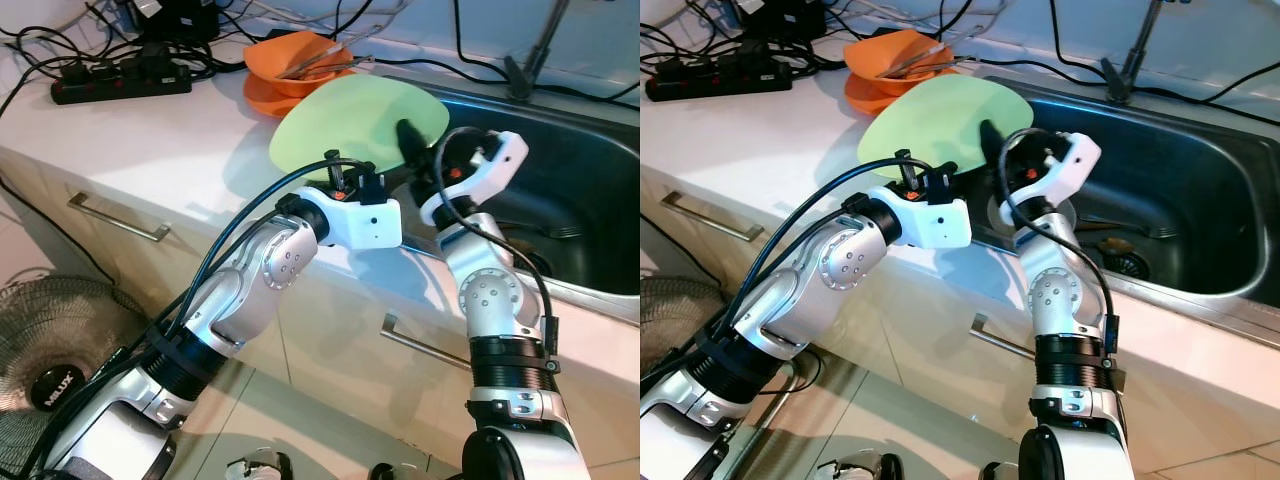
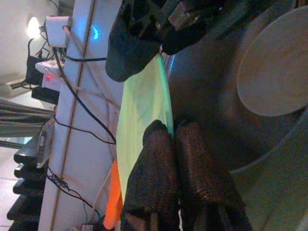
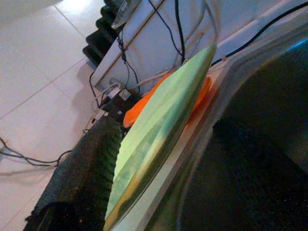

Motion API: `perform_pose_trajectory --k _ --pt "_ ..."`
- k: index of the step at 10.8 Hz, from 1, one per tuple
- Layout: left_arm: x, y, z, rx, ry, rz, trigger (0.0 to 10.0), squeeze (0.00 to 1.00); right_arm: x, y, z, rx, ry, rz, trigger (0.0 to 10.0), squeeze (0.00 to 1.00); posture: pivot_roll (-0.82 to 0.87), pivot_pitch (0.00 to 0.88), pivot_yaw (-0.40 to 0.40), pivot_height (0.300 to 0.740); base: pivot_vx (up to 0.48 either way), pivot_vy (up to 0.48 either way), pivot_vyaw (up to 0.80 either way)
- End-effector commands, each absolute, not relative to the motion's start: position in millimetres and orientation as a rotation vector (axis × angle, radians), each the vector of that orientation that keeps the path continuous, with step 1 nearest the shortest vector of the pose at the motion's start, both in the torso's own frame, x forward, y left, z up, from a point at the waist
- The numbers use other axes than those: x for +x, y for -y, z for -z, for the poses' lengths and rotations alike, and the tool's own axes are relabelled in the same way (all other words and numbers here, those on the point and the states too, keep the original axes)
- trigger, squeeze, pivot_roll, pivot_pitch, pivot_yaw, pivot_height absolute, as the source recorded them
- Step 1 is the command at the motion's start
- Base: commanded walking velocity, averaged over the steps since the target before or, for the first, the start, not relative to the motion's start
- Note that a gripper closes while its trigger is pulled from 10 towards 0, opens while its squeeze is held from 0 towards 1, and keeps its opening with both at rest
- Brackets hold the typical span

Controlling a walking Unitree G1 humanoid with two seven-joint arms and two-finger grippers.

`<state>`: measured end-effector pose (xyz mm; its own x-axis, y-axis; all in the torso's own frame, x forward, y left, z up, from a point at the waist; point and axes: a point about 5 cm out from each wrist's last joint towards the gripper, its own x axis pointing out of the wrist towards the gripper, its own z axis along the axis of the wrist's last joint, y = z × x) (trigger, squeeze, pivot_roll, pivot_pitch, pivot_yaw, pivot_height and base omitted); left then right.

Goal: Kitchen organization

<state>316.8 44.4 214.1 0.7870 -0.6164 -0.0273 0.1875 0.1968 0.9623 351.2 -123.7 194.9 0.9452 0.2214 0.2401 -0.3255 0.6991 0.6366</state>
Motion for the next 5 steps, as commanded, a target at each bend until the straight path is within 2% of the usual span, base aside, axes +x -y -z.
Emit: perform_pose_trajectory --k 1,5 --pt "314.1 -41.2 -218.1 1.262 0.452 0.589 10.0 0.00 353.2 128.0 -194.9 0.733 0.147 -0.273 0.0 0.00 0.07 0.059 0.030 0.740 0.000 0.000 0.00" --pt "315.3 -45.7 -213.1 1.269 0.448 0.581 10.0 0.00 354.3 124.3 -193.9 0.751 0.138 -0.276 0.0 0.00 0.07 0.066 0.029 0.740 0.000 0.000 0.00"
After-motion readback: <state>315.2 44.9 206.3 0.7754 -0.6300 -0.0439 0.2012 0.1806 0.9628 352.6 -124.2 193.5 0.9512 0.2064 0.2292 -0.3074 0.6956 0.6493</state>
